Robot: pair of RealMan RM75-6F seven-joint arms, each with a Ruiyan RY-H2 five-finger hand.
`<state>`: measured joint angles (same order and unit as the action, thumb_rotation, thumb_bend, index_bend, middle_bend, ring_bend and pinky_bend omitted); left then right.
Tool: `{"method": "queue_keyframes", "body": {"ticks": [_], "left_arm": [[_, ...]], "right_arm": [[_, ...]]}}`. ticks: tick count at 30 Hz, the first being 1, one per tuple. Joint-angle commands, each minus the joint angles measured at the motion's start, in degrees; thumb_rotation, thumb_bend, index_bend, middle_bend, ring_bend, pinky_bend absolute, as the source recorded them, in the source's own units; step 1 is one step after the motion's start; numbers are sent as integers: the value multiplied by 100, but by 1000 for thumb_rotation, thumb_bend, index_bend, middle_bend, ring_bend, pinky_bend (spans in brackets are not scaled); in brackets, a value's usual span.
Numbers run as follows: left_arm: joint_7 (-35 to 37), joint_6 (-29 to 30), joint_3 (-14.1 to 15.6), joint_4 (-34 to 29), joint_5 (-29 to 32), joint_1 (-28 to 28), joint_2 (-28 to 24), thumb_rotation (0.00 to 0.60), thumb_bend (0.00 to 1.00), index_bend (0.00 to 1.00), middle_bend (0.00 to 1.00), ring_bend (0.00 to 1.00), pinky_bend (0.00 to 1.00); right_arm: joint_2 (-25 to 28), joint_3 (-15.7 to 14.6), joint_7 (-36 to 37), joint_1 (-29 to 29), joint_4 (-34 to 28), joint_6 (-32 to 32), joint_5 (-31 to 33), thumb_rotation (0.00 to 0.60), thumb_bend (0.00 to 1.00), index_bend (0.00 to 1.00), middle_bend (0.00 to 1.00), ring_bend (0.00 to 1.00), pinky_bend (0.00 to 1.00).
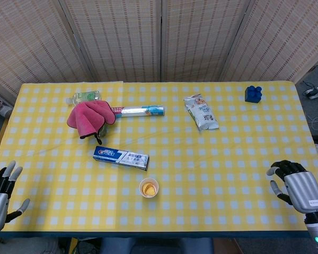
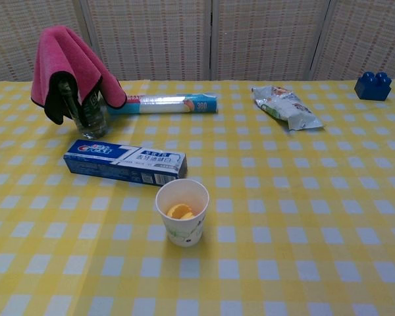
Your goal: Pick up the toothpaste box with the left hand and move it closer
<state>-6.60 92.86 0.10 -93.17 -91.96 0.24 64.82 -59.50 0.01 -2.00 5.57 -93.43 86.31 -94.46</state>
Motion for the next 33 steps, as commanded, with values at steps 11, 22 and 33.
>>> {"method": "queue_keyframes", "body": {"ticks": [11, 22, 33], "left_arm": [[30, -205, 57, -17, -130, -112, -141, 600, 281, 72, 0, 18, 85], [341, -975, -126, 69, -859, -1086, -246, 600, 282, 116, 11, 82, 86], [512, -2541, -229, 255, -1170, -2458, 155, 600, 281, 135, 75, 99, 96]], "right_arm": [[20, 39, 6, -102, 38, 267, -128, 600, 305, 404, 319, 240, 297], [32, 82, -118, -59, -45, 195, -102, 600, 311, 379, 308, 235, 297], [25, 92, -223, -38, -123, 100, -36, 600, 315, 379, 308, 234, 297]]}}
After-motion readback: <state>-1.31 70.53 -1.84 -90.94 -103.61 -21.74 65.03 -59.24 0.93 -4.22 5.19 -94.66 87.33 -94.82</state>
